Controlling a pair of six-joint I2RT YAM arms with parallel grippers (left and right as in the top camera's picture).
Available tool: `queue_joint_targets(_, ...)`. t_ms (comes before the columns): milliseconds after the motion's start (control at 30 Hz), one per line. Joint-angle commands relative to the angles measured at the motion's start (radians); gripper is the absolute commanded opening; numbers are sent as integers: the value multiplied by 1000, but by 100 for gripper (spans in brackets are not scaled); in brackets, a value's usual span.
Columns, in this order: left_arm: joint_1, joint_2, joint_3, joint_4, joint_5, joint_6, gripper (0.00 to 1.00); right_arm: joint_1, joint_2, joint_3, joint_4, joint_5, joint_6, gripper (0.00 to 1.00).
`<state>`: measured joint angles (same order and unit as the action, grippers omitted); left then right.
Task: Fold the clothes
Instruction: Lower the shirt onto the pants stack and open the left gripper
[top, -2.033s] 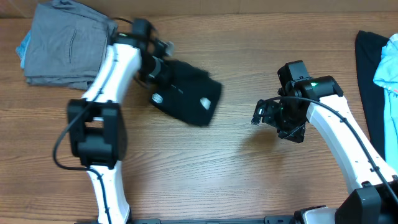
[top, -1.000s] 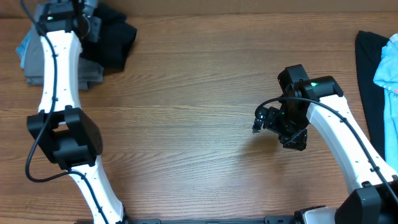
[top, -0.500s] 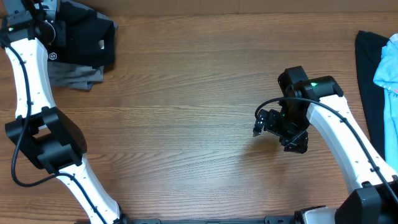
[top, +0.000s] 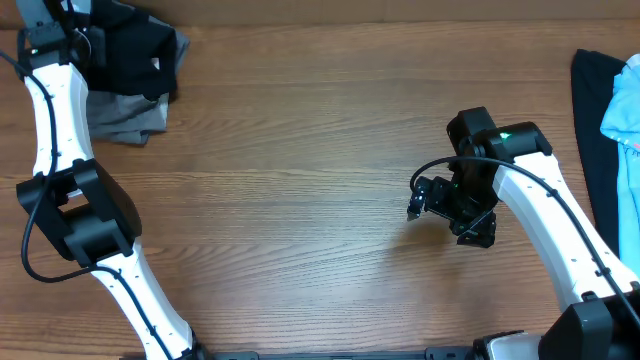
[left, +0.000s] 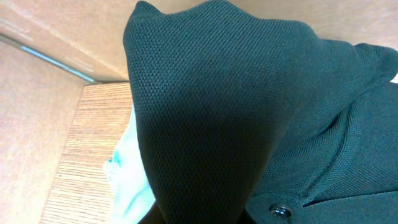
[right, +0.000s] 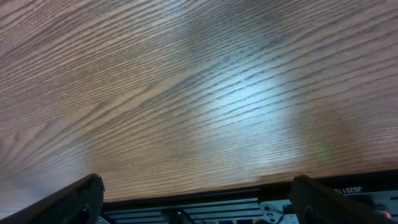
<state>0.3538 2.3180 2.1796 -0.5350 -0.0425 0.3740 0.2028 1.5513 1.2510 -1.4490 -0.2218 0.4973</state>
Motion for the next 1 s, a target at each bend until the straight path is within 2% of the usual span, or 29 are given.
queue_joint_targets(0,14,12,28,31,-47,10,5,-2,-14,18,-2,-4,5,100)
queue_joint_targets(233,39,61,28,31,-65,6,5,-2,-14,18,-32,-4,4,100)
queue_joint_targets(267,45,66,28,29,-76,6,9,-2,-14,18,-36,-3,4,100)
queue_joint_targets(300,50,76,28,26,-88,6,17,-2,-14,18,-38,-3,4,100)
queue_joint_targets(333,55,81,28,21,-100,6,37,-2,-14,18,-38,-3,4,100)
queue_joint_targets(400,64,93,28,16,-121,6,92,-2,-14,18,-37,-3,4,100)
queue_joint_targets(433,68,96,28,16,-134,6,100,-2,-14,18,-38,-4,4,100)
queue_joint_targets(600,79,92,29,46,-204,-92,100,-2,-14,18,-38,-4,4,100)
queue_joint_targets(733,66,69,36,42,-204,-101,100,-2,-14,18,-42,-4,4,100)
queue_joint_targets(833,45,39,36,50,-171,-177,100,-2,-14,18,-41,0,4,100)
queue_joint_targets(900,29,22,36,61,-134,-233,90,-2,-14,18,-42,9,3,100)
queue_joint_targets(967,13,13,36,68,-107,-298,65,-2,-14,18,-42,11,3,100)
